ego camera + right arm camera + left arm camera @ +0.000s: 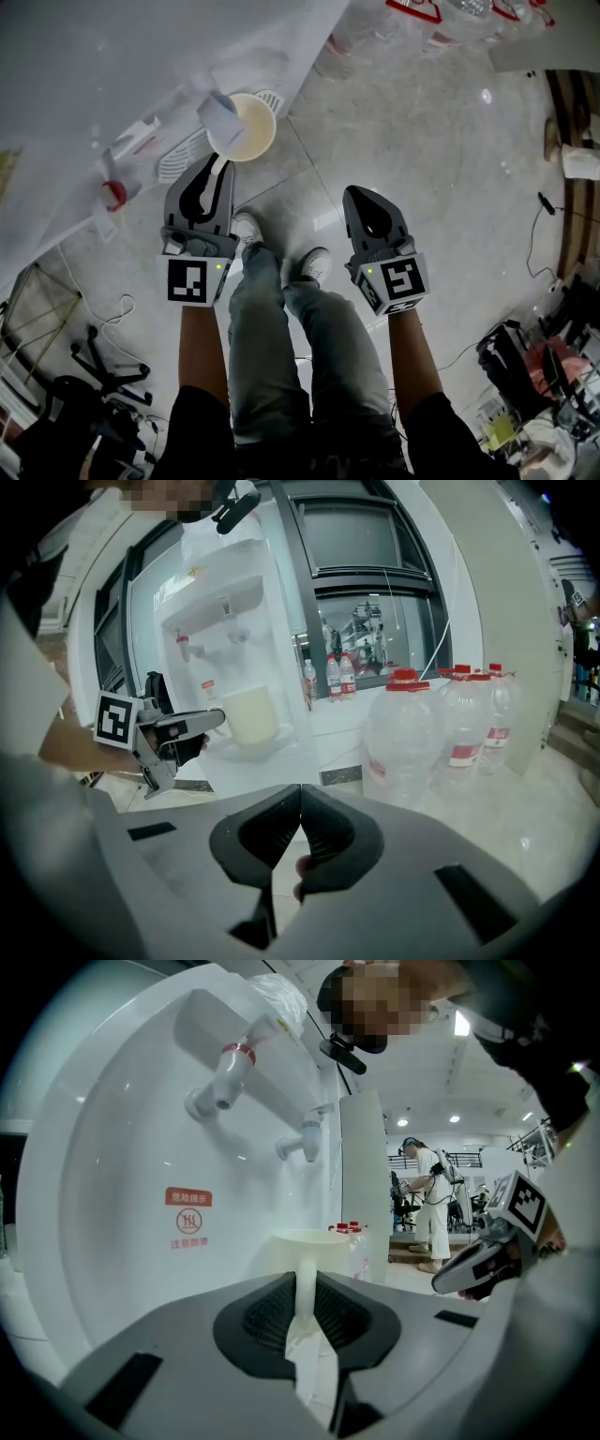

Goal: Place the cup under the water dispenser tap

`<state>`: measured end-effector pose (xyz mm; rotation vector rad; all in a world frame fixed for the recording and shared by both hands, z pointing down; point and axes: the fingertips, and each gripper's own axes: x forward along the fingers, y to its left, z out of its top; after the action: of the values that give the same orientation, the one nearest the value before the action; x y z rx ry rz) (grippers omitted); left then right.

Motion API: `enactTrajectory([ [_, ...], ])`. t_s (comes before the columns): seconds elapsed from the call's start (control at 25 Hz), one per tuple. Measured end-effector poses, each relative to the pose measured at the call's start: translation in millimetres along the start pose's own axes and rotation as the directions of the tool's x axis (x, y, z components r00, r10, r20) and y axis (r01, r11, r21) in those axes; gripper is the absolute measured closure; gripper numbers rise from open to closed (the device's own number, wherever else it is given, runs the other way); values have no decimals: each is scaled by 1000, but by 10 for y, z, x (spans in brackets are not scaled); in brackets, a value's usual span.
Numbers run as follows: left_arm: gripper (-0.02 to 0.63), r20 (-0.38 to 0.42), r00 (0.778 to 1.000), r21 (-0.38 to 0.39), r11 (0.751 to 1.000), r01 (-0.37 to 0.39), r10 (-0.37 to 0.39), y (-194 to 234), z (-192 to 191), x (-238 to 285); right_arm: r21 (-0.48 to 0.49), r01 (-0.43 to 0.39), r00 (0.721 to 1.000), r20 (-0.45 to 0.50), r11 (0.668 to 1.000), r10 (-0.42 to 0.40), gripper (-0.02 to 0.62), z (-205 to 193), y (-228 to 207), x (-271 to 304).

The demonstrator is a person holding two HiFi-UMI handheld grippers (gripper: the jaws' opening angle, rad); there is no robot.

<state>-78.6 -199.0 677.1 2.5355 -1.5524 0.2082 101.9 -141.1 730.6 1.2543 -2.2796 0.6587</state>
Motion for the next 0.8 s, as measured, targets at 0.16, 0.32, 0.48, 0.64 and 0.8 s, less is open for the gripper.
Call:
enactTrajectory([
  [0.16,546,-3,1000,6,1000,2,-2,13,-6,1,0,0,1000,0,1000,0,580,-5,23,12],
  [0.32,543,-23,1000,3,1000,4,-4,12,-59,-5,0,-3,1000,-3,1000,3,580,-28,51,22],
  [0.48,537,-28,1000,-7,1000,10,-10,2,-85,-36,-4,-3,1000,0,1000,3,580,-9,68,31],
  [0.64,491,-31,999,-5,1000,19,-19,-10,-93,-65,-4,0,1000,-1,1000,0,580,-18,63,16],
  [0.8,457,-44,999,-10,1000,25,-25,-34,-85,-130,-7,-1,1000,-7,1000,1,580,17,99,-27],
])
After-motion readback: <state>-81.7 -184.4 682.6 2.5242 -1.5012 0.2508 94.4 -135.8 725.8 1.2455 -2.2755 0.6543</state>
